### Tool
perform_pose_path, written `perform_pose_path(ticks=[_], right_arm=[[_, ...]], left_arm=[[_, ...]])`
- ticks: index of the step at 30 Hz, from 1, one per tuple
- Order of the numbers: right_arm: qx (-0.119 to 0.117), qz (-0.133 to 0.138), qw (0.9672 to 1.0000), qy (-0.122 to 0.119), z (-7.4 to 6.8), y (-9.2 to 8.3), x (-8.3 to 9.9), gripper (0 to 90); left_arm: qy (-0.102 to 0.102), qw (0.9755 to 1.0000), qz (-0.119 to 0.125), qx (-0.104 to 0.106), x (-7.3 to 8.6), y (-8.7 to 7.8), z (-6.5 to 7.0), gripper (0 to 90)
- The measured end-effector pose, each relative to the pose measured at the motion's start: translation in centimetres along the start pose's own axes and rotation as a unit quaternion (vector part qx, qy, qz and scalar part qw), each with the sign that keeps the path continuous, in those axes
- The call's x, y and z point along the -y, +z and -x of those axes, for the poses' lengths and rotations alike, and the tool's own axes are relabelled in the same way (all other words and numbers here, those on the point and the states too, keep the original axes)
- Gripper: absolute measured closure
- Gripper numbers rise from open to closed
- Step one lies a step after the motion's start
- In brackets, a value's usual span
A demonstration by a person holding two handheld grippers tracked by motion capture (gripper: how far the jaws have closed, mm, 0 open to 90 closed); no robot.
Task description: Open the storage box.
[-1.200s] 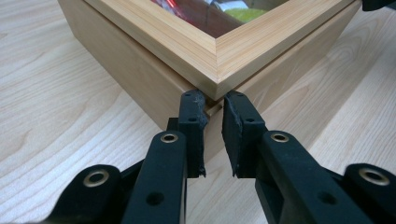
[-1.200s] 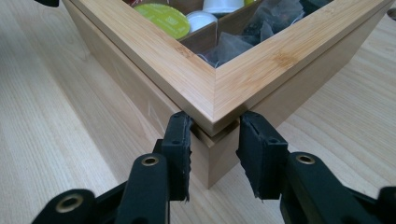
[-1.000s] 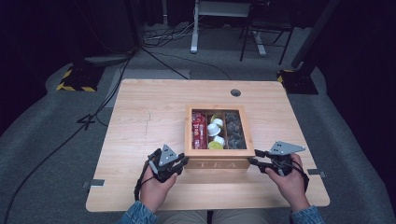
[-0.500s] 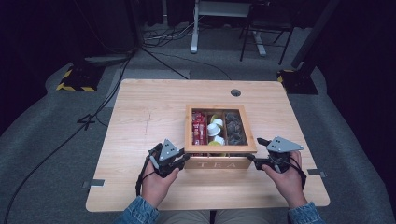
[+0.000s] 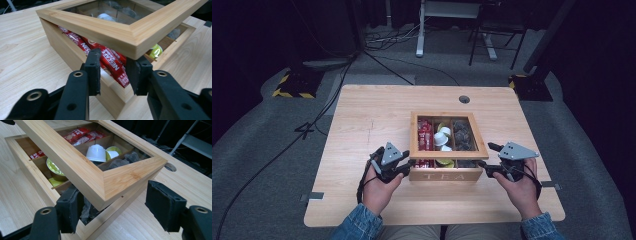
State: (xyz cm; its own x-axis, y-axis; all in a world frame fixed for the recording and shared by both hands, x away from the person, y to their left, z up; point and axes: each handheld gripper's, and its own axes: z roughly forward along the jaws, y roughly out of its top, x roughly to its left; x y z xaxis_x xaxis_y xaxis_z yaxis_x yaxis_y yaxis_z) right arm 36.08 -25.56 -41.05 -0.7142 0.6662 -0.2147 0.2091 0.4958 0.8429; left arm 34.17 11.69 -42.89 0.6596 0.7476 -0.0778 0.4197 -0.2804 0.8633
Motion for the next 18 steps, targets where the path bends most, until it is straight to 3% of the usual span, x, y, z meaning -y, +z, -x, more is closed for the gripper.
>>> perform_pose_path(ticks=[4,12,18], right_arm=[[0.000,0.005,1.0000,0.005,0.3,-0.3,-0.5,32.2],[0.002,0.021,0.9997,0.010,1.0,-0.8,-2.0,33.8],[-0.001,0.033,0.9993,0.020,1.8,-0.9,-3.1,34.8]], left_arm=[[0.006,1.0000,-0.005,-0.006,-0.4,0.3,-0.4,58.4],[-0.010,0.9998,-0.019,-0.006,-0.8,1.4,-1.4,46.4],[-0.003,0.9993,-0.036,-0.009,-1.5,2.0,-2.3,41.8]])
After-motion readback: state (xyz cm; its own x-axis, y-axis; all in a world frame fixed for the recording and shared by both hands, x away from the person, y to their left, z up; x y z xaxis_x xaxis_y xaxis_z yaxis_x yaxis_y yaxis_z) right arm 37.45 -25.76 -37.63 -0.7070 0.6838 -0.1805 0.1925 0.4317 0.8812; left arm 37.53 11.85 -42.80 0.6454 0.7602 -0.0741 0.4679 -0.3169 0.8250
